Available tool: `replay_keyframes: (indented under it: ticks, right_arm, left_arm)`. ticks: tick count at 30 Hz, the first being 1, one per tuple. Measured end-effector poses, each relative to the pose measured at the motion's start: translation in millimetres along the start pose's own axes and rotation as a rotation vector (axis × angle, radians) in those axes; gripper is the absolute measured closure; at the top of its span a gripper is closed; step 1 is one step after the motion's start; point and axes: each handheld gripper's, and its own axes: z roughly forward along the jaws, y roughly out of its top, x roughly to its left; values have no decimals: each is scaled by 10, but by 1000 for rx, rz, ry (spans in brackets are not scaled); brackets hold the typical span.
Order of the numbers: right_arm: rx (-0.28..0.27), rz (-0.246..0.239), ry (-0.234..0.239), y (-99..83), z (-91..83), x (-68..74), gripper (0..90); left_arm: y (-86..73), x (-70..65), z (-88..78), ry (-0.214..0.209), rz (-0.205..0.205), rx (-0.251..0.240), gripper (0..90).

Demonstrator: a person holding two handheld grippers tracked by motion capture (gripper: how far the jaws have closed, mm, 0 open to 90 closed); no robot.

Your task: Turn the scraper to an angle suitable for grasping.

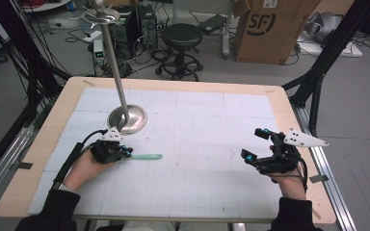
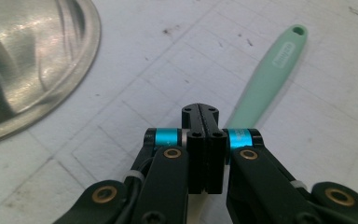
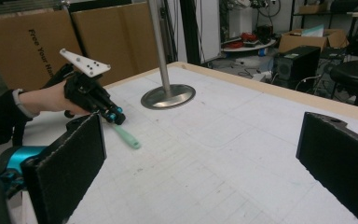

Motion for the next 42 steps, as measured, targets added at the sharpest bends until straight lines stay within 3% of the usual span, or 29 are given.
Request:
replay_keyframes:
  ticks: [5, 6, 7, 11, 15, 19, 25, 28, 30, 32, 34, 38, 42]
  right_arm:
    - [1, -5, 9, 15, 36, 5, 5]
    - [3, -3, 15, 18, 44, 11, 5]
    - [2, -5, 17, 21, 53, 13, 5]
    - [9, -9, 20, 21, 72, 9, 5]
    - [9, -4, 19, 20, 85, -5, 5]
    - [12, -7, 24, 22, 103, -4, 5]
    - [9, -10, 29, 30, 119, -1, 5]
    - [10, -9, 32, 36, 133, -5, 5]
    - [12, -10, 34, 35, 141, -6, 5]
    - [13, -12, 35, 37, 152, -6, 5]
    - [15, -9, 36, 39, 156, -6, 5]
    - [15, -13, 40, 46, 172, 2, 5]
    - [18, -14, 49, 50, 177, 13, 5]
  left_arm:
    - [-23, -69, -25, -2, 20, -3, 897]
    - [-21, -67, -24, 28, 25, -7, 897]
    - [-28, -3, -28, 55, 7, -7, 897]
    - [-61, 60, -63, 56, -20, -5, 898]
    - [-82, 29, -104, 41, -20, 16, 897]
    - [-92, -26, -156, 5, -53, 54, 898]
    - [-119, -114, -201, -22, -32, 68, 897]
    - [-166, -139, -218, -72, -30, 49, 897]
    - [-176, -143, -220, -77, -25, 42, 897]
    - [-180, -142, -221, -77, -19, 39, 897]
    - [-172, -149, -226, -52, 0, 24, 897]
    - [-113, -133, -351, -46, -8, -69, 896]
    - [-39, -129, -521, -61, -42, -150, 720]
